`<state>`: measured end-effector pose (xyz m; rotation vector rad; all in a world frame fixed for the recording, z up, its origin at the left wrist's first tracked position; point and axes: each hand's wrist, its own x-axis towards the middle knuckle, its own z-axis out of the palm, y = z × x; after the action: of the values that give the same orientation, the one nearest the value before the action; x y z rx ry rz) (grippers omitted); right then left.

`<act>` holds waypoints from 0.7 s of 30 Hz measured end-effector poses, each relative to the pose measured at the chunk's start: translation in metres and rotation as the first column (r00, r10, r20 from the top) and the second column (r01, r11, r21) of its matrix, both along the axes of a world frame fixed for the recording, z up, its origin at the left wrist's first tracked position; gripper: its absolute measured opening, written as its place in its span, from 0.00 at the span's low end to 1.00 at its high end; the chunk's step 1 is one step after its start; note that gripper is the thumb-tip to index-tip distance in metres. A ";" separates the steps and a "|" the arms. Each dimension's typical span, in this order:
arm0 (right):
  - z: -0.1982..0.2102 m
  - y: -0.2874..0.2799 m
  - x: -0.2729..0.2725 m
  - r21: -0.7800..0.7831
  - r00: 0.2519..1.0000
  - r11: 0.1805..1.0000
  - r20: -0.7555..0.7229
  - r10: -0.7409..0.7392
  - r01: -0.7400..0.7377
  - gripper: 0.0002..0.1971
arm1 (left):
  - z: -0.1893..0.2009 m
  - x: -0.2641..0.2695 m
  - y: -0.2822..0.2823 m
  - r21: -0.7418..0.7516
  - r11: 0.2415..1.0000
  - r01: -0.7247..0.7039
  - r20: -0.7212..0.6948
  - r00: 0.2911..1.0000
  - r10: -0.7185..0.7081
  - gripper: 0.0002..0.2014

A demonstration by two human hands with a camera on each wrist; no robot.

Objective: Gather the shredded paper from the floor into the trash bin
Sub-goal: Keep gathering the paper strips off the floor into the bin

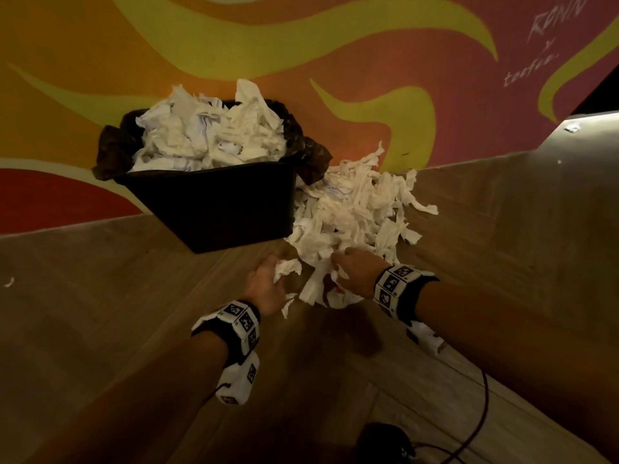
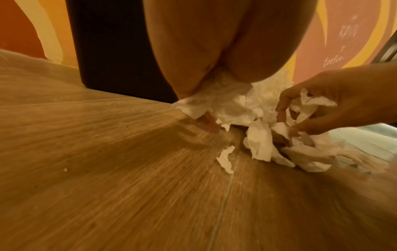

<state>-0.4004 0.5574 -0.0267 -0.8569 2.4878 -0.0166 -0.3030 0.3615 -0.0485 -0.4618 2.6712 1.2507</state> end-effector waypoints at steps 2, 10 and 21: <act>-0.004 0.003 0.000 0.021 0.999 1.000 0.045 -0.022 0.021 0.24 | -0.004 -0.002 -0.002 0.002 1.000 0.019 0.051 0.999 -0.019 0.16; -0.017 0.023 0.010 0.005 0.991 0.999 0.130 -0.036 0.036 0.23 | -0.024 -0.020 -0.007 -0.200 0.965 0.168 0.179 0.975 -0.133 0.26; -0.002 0.028 0.028 0.169 0.993 0.985 0.114 0.026 -0.045 0.30 | -0.017 -0.017 -0.006 -0.191 0.981 -0.044 0.123 0.990 0.069 0.15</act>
<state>-0.3724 0.5851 -0.0288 -0.8047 2.3302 0.1554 -0.3195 0.3555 -0.0656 -0.6260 2.6929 0.9497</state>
